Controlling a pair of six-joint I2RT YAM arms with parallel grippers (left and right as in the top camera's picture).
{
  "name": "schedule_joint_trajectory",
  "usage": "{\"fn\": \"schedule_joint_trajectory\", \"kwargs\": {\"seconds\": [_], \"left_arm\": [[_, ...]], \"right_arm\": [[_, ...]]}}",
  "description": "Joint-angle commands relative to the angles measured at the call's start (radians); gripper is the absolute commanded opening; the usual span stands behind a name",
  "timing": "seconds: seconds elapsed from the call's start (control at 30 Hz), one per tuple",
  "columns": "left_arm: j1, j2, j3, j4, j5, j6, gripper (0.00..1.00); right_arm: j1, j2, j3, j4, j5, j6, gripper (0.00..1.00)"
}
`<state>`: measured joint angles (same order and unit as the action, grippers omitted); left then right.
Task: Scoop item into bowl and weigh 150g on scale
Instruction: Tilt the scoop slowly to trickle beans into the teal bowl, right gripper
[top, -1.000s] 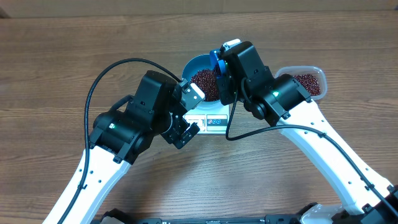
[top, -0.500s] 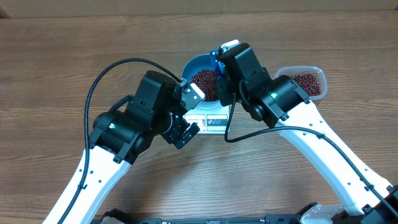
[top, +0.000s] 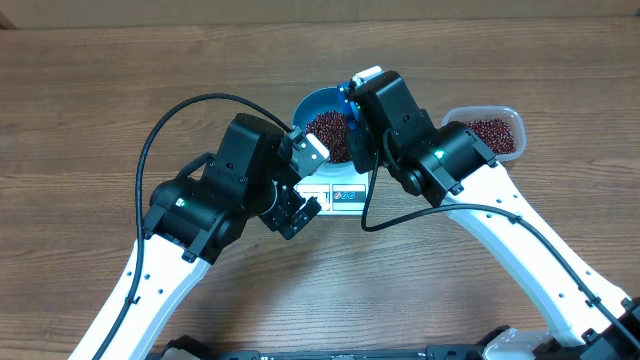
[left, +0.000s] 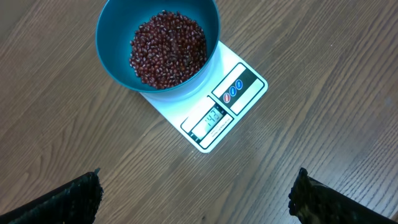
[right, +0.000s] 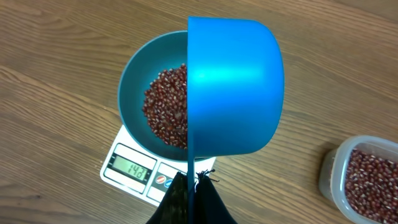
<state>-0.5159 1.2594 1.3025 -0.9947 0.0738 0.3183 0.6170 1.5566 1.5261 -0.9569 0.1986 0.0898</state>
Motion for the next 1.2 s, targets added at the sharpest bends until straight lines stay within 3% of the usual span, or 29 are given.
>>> {"fn": "schedule_joint_trajectory", "kwargs": {"seconds": [0.0, 1.17], "left_arm": [[0.007, -0.003, 0.023, 0.005, -0.003, 0.018, 1.0], [0.007, -0.003, 0.023, 0.005, -0.003, 0.018, 0.99]], "right_arm": [[0.005, -0.025, 0.027, 0.005, 0.045, -0.021, 0.04], [0.005, -0.016, 0.027, 0.053, 0.051, -0.035, 0.04]]}}
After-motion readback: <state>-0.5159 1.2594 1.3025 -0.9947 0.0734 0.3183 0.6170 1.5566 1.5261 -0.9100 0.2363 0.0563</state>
